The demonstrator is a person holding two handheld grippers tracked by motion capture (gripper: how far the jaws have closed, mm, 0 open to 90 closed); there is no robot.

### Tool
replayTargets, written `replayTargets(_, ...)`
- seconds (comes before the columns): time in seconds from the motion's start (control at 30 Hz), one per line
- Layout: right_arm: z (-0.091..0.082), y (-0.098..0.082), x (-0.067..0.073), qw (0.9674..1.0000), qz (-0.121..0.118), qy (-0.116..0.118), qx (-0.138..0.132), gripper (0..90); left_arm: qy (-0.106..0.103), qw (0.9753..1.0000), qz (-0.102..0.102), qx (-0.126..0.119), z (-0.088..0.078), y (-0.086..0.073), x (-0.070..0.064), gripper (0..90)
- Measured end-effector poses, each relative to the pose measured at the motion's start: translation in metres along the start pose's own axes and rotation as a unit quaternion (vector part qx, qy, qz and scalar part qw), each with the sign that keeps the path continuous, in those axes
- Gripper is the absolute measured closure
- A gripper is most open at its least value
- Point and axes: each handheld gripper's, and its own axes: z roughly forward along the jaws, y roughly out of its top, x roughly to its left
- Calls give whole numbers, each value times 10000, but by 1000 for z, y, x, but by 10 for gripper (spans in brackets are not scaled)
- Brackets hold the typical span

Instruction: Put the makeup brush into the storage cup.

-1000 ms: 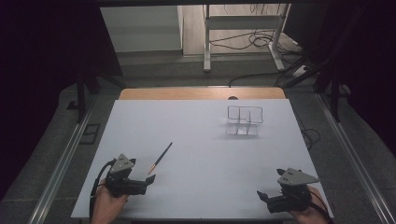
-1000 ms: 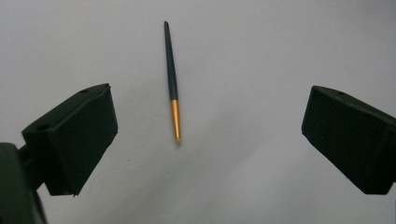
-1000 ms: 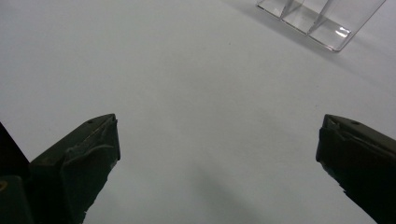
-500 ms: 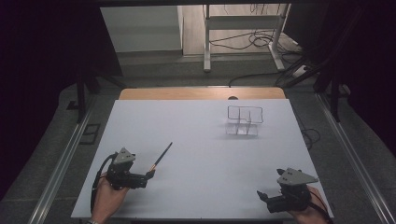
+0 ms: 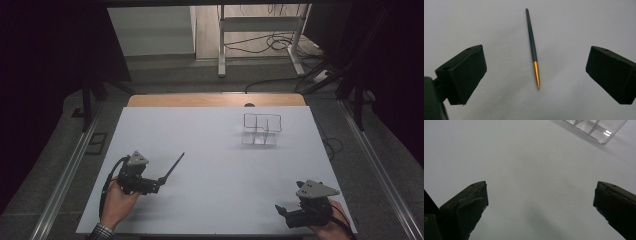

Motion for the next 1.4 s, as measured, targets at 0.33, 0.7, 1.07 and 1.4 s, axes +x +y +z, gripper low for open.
replayTargets(0.33, 1, -1, 0, 10000, -12, -26, 74, 0, -49, 9996, 78, 273, 9, 14, 6, 39)
replayTargets(0.7, 1, -1, 0, 10000, -21, -19, 94, 0, -29, 9976, 93, 686, 20, 29, 8, 28)
replayTargets(1.07, 2, -1, 0, 10000, -12, -28, 94, 0, -101, 9958, 74, 902, 30, 47, 10, 30)
replayTargets(1.4, 2, -1, 0, 9999, 6, -63, 113, 0, -25, 9935, 138, 1129, 38, 62, 8, 111)
